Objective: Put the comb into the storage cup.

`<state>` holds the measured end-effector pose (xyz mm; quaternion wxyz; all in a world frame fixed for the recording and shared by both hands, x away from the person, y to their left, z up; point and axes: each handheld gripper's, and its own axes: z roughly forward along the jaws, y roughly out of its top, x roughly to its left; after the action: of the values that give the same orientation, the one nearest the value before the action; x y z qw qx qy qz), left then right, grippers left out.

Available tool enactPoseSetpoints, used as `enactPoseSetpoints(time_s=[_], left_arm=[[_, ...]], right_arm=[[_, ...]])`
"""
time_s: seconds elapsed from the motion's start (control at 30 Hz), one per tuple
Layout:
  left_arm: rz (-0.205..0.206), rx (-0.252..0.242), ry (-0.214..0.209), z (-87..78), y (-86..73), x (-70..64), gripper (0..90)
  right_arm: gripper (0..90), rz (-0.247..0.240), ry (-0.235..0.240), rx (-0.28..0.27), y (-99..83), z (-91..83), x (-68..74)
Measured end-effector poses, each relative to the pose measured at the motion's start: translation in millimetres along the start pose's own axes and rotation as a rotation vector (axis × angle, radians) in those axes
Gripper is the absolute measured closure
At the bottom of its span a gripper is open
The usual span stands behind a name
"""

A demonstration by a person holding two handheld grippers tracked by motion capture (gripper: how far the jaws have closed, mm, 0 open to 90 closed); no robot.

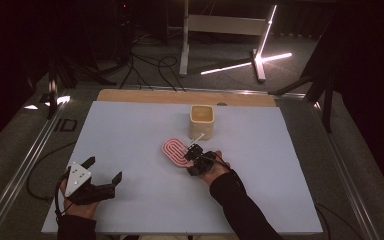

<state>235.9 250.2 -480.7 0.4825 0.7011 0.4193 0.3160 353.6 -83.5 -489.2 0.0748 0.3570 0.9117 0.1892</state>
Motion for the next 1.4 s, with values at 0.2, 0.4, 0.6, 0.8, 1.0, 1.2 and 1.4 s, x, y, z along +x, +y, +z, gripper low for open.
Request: enactPoseSetpoints(time_s=[0.2,0.4,0.6,0.8,1.0,1.2,1.4], left_arm=[[0.000,0.001,0.000,0.2,0.0,-0.4,0.1],[-0.001,0.001,0.000,0.2,-0.1,-0.3,0.1],[-0.001,0.001,-0.001,0.4,-0.1,-0.7,0.1],[-0.001,0.001,-0.002,0.4,-0.1,-0.7,0.1],[0.001,0.004,-0.002,0.6,-0.2,-0.8,0.1],[-0.001,0.002,-0.001,0.4,-0.2,-0.6,0.1],[0.001,0.004,-0.003,0.6,-0.3,-0.8,0.1]], right_arm=[[69.8,0.004,0.000,-0.023,-0.7,-7.1,0.9],[69.8,0.001,-0.001,-0.036,-0.7,-12.6,0.4],[69.8,0.005,-0.002,-0.053,0.0,-17.6,0.9],[69.8,0.003,-0.007,-0.067,0.2,-23.0,0.4],[69.8,0.002,-0.005,-0.074,-0.7,-25.6,-0.3],[69.8,0.000,-0.005,-0.079,-0.9,-27.6,-0.6],[69.8,-0.001,-0.002,-0.089,-1.4,-31.6,-1.0]])
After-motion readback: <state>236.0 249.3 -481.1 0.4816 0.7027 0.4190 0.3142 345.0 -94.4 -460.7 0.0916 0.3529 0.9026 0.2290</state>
